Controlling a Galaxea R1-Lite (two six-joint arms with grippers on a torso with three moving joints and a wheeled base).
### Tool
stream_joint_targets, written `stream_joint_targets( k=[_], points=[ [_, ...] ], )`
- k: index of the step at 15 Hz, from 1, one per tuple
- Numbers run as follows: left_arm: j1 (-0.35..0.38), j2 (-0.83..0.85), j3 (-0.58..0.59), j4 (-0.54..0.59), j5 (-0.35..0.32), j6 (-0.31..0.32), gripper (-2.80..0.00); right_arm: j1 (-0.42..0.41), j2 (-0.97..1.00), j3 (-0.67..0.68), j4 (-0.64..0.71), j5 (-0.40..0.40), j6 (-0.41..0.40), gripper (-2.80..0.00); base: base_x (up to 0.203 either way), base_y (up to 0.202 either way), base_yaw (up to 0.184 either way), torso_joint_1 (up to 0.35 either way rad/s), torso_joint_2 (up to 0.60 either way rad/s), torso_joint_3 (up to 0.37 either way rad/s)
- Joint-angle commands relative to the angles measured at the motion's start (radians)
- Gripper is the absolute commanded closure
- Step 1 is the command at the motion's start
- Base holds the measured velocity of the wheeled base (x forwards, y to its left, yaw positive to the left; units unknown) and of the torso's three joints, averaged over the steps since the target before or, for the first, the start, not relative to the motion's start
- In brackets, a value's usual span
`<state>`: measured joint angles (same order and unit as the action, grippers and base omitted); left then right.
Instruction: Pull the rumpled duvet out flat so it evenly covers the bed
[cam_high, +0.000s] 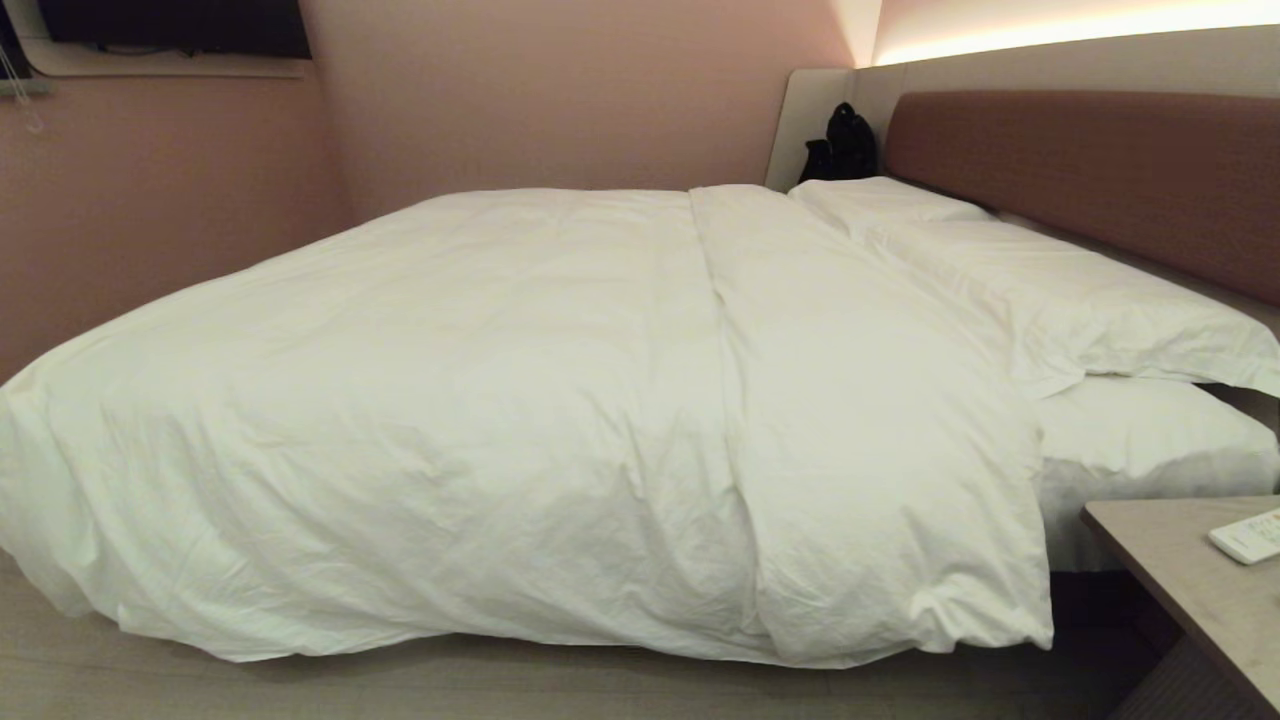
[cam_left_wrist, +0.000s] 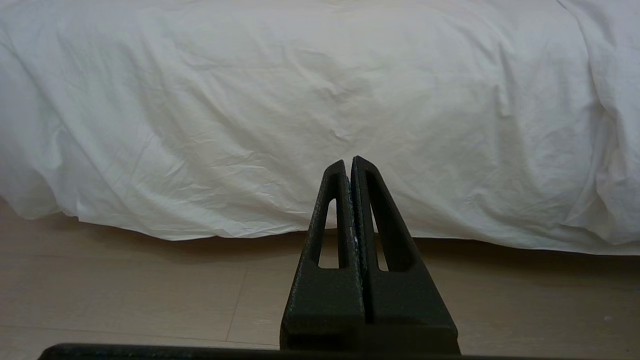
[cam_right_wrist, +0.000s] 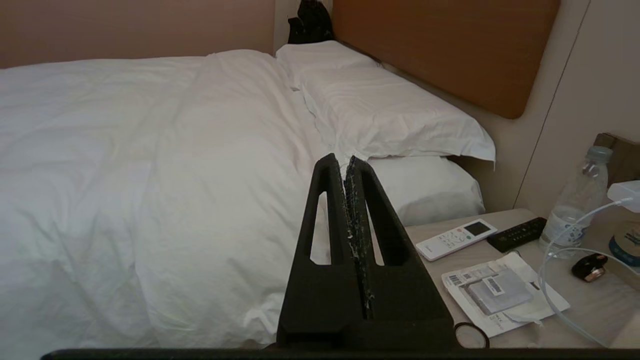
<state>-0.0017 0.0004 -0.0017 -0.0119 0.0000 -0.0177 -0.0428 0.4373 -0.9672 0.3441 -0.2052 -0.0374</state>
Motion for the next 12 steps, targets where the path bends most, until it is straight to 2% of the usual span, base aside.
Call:
stream_joint_targets(
  k=[1, 5, 8, 12],
  points=[
    [0.000, 0.000, 0.000, 0.000, 0.000, -0.001, 0.00, 0.000, -0.047, -0.013, 0.049, -0.003, -0.001, 0.00, 0.000, 0.000, 0.000, 0.000, 0.00, 0.000],
    [0.000, 0.000, 0.000, 0.000, 0.000, -0.001, 0.00, 0.004, -0.155, -0.006, 0.114, 0.001, -0.030, 0.00, 0.000, 0.000, 0.000, 0.000, 0.00, 0.000],
    [0.000, 0.000, 0.000, 0.000, 0.000, -0.001, 0.00, 0.066, -0.193, -0.004, 0.147, -0.024, -0.024, 0.00, 0.000, 0.000, 0.000, 0.000, 0.00, 0.000],
    [0.000, 0.000, 0.000, 0.000, 0.000, -0.001, 0.00, 0.053, -0.297, 0.074, 0.182, -0.019, -0.024, 0.00, 0.000, 0.000, 0.000, 0.000, 0.00, 0.000]
  ],
)
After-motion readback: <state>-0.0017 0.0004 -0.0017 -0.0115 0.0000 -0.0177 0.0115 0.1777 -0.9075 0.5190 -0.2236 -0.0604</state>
